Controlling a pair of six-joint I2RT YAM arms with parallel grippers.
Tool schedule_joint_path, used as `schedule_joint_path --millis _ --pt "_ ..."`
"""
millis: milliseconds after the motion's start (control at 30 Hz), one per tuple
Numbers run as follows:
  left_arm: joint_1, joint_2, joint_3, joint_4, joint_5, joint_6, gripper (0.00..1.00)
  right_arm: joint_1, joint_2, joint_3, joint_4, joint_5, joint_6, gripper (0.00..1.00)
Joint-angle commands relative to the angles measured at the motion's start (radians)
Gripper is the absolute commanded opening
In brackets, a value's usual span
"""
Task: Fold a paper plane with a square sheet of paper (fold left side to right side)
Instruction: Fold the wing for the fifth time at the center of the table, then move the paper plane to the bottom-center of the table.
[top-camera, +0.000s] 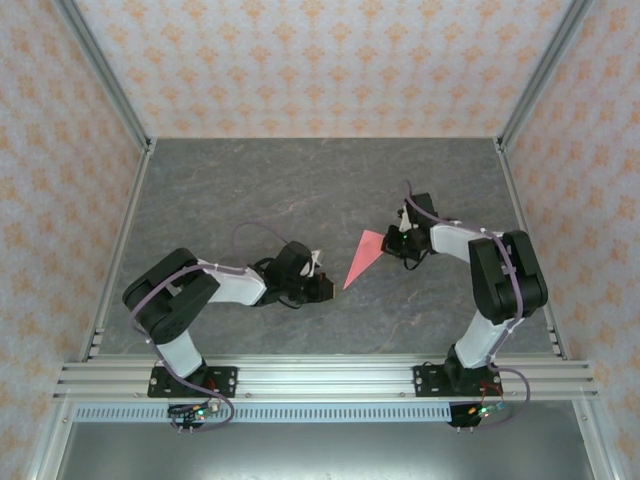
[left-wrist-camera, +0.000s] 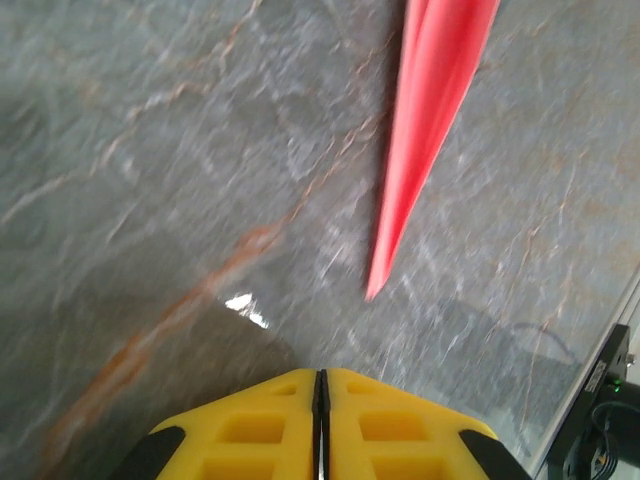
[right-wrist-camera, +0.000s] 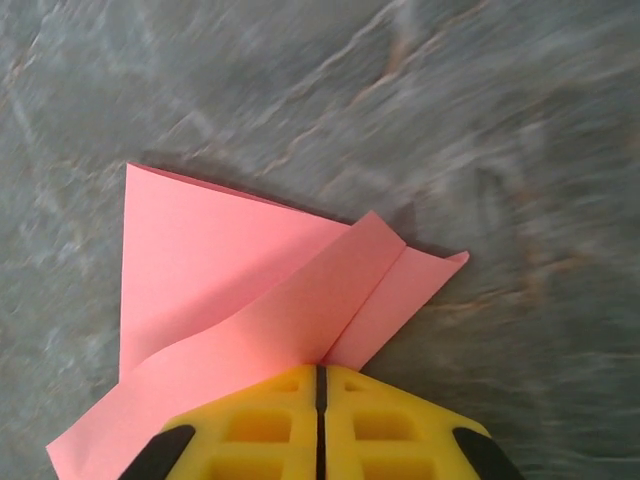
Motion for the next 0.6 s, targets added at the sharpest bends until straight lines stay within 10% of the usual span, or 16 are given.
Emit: schedule_joint_path --millis 0,267,567 --pt "0.004 -0.051 -0.028 -0.161 -0.029 0.028 0.13 -0.008 -0.077 0.026 -0.072 0.099 -0.028 0.15" --pt "0.003 -0.235 -0.004 -0.274 -0.192 0.088 0.24 0.01 -0.266 -0.006 -0.172 0.182 0.064 0.46" --pt "0.003 -0.375 0.049 -0.389 -0.52 0.121 0.49 0.304 -0.232 0.058 -0.261 0.456 0.267 0.69"
